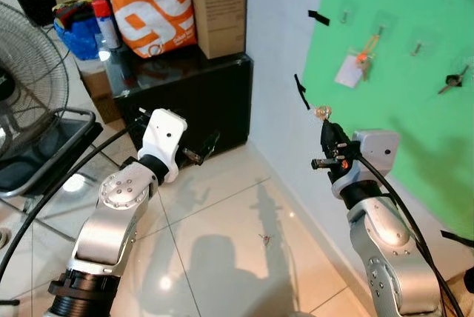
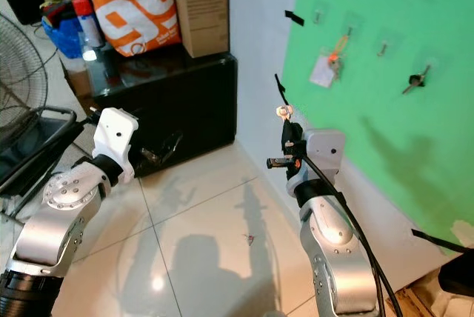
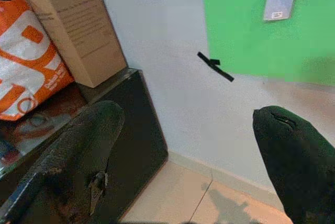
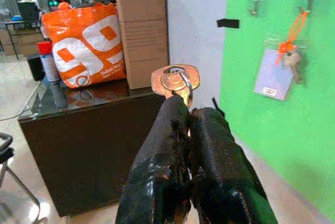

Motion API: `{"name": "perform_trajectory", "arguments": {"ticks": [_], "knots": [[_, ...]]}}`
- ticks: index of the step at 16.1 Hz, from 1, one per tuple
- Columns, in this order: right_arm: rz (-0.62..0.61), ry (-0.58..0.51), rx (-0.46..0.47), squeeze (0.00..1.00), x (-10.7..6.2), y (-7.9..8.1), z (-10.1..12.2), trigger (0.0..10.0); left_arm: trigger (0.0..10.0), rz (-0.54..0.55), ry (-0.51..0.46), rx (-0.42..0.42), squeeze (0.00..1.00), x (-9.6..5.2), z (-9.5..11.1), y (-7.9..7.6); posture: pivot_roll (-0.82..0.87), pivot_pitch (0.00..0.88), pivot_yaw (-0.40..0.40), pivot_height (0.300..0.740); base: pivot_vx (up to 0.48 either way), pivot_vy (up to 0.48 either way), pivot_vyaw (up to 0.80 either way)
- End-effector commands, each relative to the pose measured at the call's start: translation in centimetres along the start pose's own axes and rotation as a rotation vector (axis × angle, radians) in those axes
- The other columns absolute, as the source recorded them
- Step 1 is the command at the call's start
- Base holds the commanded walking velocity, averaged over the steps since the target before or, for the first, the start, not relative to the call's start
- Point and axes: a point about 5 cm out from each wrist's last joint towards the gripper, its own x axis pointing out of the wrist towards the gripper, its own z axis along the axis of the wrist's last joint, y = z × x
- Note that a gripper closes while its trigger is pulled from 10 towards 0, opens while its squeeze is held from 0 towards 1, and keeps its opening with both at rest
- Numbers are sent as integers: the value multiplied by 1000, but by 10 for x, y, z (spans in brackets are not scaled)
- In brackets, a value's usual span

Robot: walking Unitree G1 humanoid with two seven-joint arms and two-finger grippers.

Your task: Hang keys on a hook

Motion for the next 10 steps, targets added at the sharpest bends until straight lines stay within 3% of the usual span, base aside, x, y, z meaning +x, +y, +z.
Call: {"name": "perform_trajectory", "arguments": {"ticks": [1, 2, 7, 10], "knots": [[2, 0, -3, 0, 2, 0, 0, 10000, 10000, 4, -3, 0, 0, 1, 1, 4, -114, 0, 30, 732, 315, 0, 0], [3, 4, -2, 0, 2, 0, 0, 10000, 10000, 3, -3, 0, 0, 1, 1, 3, -113, 0, 30, 732, 326, 0, 0], [22, 6, -13, 0, 2, 3, -1, 10000, 10000, -5, -2, -1, 0, 0, 1, 4, -110, 0, 32, 732, 327, 0, -702], [27, 3, -21, 0, 2, 3, -1, 10000, 10000, -11, 0, -1, 0, -1, 1, 4, -107, 0, 31, 732, 329, 0, 0]]}}
